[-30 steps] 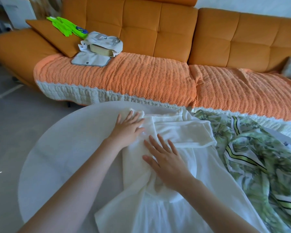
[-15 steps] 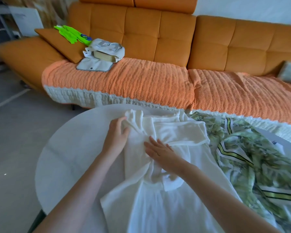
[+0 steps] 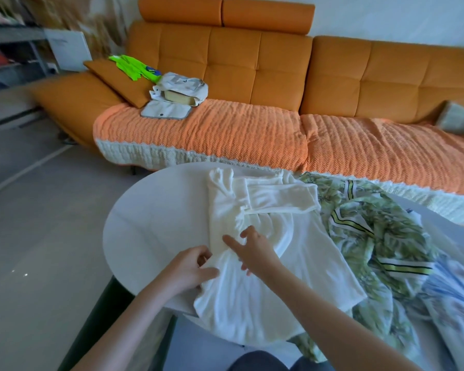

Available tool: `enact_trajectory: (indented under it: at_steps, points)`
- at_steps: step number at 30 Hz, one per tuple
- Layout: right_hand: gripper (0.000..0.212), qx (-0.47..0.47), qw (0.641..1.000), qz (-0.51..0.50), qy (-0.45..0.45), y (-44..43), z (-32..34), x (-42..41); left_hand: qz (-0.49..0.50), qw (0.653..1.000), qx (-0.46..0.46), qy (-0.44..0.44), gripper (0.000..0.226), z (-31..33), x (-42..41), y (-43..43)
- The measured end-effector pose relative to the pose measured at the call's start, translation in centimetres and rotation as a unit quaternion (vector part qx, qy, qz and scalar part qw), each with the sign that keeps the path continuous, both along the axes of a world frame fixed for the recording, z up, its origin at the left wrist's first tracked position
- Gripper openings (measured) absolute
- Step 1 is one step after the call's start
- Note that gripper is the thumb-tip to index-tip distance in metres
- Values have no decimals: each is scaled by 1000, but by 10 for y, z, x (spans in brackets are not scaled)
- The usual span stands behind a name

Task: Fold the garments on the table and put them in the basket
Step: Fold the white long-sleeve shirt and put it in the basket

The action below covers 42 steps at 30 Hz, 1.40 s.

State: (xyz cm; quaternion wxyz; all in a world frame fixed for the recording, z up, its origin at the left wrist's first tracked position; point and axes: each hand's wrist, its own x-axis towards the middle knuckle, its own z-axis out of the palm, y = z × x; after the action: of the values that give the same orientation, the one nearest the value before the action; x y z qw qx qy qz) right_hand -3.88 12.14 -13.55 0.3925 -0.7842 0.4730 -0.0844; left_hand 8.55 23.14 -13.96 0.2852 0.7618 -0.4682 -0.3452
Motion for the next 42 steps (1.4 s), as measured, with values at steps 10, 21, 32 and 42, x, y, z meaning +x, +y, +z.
enact_trajectory:
  at_steps: [10, 21, 32, 42]
  points:
    - [38, 170, 981, -73, -56, -2, 5, -37, -114, 971, -10, -210, 47, -15, -78, 14]
    - [61, 151, 987, 33, -47, 11, -4, -56, 68, 987, -9, -145, 31, -20, -47, 18]
    - [68, 40, 996, 71, 23, 16, -13, -65, 84, 995, -14, -58, 52, -33, -69, 42]
    - [46, -361, 881, 272, 139, 21, -28, -67, -11, 915, -127, -383, 43, -49, -49, 11]
